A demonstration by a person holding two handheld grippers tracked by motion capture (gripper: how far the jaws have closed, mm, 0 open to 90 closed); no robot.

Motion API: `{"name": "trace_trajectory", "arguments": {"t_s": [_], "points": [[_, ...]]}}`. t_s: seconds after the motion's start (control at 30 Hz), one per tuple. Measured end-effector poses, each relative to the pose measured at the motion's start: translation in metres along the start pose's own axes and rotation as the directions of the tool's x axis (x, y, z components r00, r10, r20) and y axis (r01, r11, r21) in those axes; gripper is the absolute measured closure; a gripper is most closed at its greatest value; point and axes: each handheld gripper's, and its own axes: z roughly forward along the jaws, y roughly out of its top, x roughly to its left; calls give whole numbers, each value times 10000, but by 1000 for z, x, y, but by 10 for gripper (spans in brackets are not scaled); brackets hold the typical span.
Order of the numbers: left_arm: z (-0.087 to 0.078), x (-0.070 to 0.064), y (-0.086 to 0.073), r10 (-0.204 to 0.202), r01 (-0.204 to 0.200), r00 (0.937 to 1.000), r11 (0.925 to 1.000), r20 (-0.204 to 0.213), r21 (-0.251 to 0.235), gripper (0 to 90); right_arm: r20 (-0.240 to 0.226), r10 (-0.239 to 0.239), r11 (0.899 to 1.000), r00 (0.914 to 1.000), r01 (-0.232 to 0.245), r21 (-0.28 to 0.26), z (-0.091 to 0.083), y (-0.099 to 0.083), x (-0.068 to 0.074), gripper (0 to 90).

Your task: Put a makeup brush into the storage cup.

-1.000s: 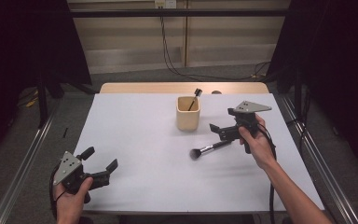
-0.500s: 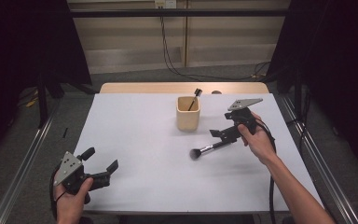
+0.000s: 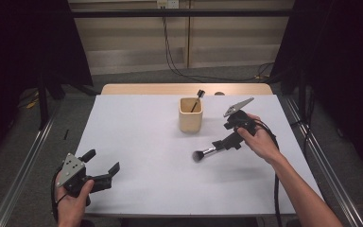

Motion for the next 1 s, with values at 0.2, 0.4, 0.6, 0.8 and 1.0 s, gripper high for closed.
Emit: {"name": "trace_trajectory", "arguments": {"t_s": [0.2, 0.4, 0.6, 0.8, 1.0], "points": [[-1, 1, 0, 59, -59, 10000, 10000, -36, -34, 26, -19, -447, 9955, 9990, 447, 841, 5, 5, 1, 26], [-1, 2, 0, 87, -86, 9999, 9999, -94, 93, 26, -72, -741, 9868, 9972, 743, 1436, 9, 8, 0, 37], [-1, 2, 0, 97, -97, 9999, 9999, -61, 100, 26, -342, -1179, 9686, 9924, 1225, 2165, 17, 11, 0, 36], [-1, 2, 0, 123, -122, 9999, 9998, -86, 124, 26, -652, -1432, 9483, 9875, 1557, 2764, 28, 13, 3, 41], [-1, 2, 0, 151, -150, 9999, 9998, -85, 126, 26, -751, -1674, 9345, 9830, 1825, 3057, 36, 20, 3, 47]]}}
